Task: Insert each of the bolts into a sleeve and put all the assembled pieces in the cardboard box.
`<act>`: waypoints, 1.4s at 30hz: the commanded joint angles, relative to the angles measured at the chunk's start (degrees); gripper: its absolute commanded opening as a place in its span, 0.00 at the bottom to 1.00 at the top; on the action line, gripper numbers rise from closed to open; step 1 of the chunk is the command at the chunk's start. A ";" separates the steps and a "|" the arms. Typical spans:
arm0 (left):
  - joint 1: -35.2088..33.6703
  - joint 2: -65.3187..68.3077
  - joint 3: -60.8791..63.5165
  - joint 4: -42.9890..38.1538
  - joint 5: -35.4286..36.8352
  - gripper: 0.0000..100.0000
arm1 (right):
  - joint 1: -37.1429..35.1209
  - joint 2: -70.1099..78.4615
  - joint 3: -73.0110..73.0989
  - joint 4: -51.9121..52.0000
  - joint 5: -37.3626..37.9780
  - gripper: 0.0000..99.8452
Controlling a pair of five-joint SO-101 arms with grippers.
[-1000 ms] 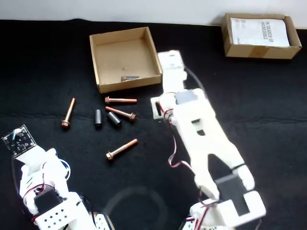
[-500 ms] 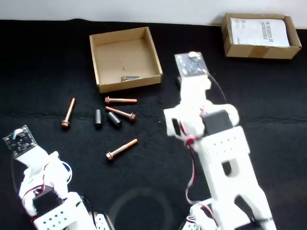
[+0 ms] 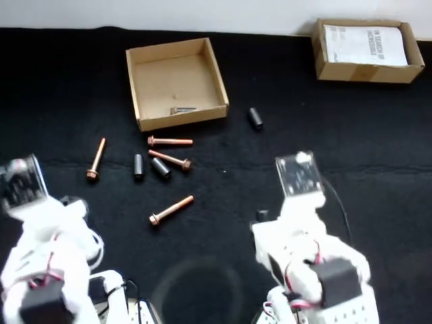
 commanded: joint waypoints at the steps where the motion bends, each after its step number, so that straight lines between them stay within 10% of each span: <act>1: 3.74 18.51 -17.36 6.33 2.64 0.01 | 2.68 -9.01 5.41 0.84 0.00 0.01; 22: 34.51 70.64 -23.69 16.18 17.93 0.01 | 7.25 -12.88 7.78 0.40 0.00 0.01; 42: 35.91 102.46 -31.52 0.00 17.85 0.01 | 10.59 -12.70 7.78 -0.04 0.00 0.01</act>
